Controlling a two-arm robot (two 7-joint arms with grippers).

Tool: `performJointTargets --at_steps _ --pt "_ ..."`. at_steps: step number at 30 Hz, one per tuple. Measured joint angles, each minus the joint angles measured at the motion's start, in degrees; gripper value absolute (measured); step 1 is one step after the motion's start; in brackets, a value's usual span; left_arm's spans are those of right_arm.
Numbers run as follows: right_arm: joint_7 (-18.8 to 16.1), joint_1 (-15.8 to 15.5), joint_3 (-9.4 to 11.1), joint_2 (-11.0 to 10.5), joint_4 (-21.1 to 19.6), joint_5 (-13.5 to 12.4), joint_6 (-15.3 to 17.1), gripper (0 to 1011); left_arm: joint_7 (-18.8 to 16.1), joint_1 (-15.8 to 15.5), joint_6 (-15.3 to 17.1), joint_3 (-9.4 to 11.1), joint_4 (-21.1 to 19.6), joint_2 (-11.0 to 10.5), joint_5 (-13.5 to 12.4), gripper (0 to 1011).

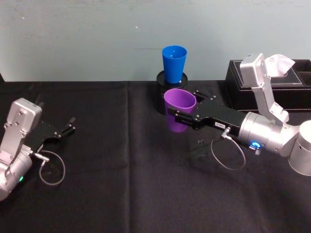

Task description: Pick up one cup with a gripper and tap it against the other cup.

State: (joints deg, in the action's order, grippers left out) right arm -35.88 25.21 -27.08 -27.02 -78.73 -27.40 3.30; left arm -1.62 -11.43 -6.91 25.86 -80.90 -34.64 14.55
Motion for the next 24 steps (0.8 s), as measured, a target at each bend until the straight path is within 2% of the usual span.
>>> performJointTargets --at_steps 24 --pt "0.0 0.0 0.0 0.0 0.0 0.02 -0.04 722 0.0 0.0 0.0 0.0 0.0 0.0 0.0 1000"
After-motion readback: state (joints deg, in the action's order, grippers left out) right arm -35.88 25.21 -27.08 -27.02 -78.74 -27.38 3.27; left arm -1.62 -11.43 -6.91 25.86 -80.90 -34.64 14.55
